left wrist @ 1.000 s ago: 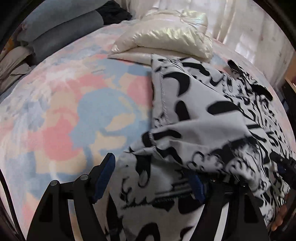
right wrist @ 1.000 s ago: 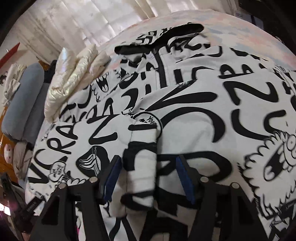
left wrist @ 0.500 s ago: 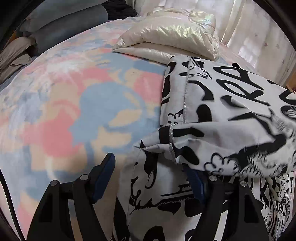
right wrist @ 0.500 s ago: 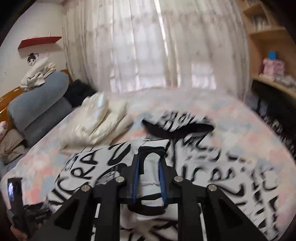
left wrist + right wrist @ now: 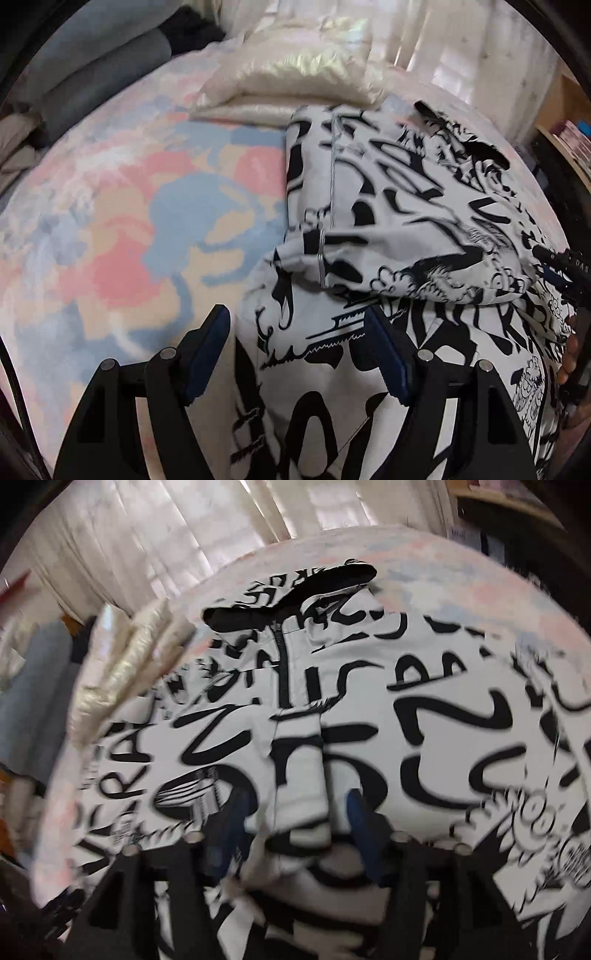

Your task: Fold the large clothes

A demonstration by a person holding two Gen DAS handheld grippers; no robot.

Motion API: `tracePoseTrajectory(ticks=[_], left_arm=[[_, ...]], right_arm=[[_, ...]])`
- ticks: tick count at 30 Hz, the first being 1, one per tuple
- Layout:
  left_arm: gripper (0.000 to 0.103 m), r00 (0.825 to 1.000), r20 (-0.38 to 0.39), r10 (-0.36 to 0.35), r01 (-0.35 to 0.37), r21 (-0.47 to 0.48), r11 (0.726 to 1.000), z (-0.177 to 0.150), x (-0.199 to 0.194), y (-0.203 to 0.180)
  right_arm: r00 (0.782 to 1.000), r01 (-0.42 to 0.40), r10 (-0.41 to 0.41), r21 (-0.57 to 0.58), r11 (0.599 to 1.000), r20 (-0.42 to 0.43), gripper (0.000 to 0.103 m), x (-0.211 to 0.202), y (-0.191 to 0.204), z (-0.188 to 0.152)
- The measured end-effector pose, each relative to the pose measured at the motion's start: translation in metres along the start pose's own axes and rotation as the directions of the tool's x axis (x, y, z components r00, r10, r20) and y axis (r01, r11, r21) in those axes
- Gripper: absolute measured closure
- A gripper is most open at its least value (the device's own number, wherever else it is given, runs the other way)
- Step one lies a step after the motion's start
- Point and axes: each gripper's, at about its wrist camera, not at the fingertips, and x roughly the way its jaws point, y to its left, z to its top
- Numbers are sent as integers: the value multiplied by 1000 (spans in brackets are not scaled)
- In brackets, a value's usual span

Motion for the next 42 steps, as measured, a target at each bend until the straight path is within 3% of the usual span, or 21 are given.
tracePoseTrajectory(ticks=[7, 13, 14, 15, 17, 19, 21, 23, 26, 33, 35, 37, 42], left_arm=[[30, 993, 112, -36, 42, -53, 998, 41, -1, 10], [30, 997, 25, 74, -72, -79, 994, 73, 55, 1], [30, 996, 35, 85, -83, -71, 994, 73, 60, -3], [30, 994, 47, 94, -91, -63, 994, 75, 63, -7], [30, 989, 67, 135, -132, -42, 990, 77, 72, -14], [28, 982, 26, 184, -184, -32, 982, 78, 94, -16], [22, 985, -24, 172, -173, -61, 983, 78, 116, -11], [22, 986, -16, 168, -169, -85, 982, 81, 117, -9], [23, 984, -3, 177, -177, -59, 983, 81, 107, -12], [23, 981, 167, 97, -99, 2, 995, 87, 51, -34], [23, 979, 188, 77, -87, 40, 995, 95, 50, -48], [24, 980, 177, 86, -99, 68, 993, 102, 62, -62], [26, 988, 111, 109, -120, 94, 988, 121, 108, -87]], right_arm=[[999, -33, 34, 28, 999, -27, 42, 1, -8, -9], [998, -65, 66, 67, 996, -22, 45, 22, -10, -2], [997, -67, 69, 67, 995, -22, 74, 24, -10, -1], [998, -62, 62, 38, 997, -8, 86, 23, -5, 1], [996, -40, 42, -30, 999, 81, 88, 9, 6, 3], [992, 19, -10, -72, 997, 126, 88, 8, 10, 4], [992, 103, -97, -74, 992, 80, 88, 27, 5, 6], [994, 109, -109, -44, 993, 0, 85, 47, -4, 7], [992, 125, -125, -38, 991, 12, 74, 38, -4, 10], [975, 164, -137, -153, 974, 174, 69, -9, 32, 1], [978, 117, -81, -184, 976, 190, 60, -15, 46, 3], [988, 41, -7, -213, 976, 157, 60, -6, 65, 8], [996, -61, 75, -236, 970, 51, 60, 48, 110, 24]])
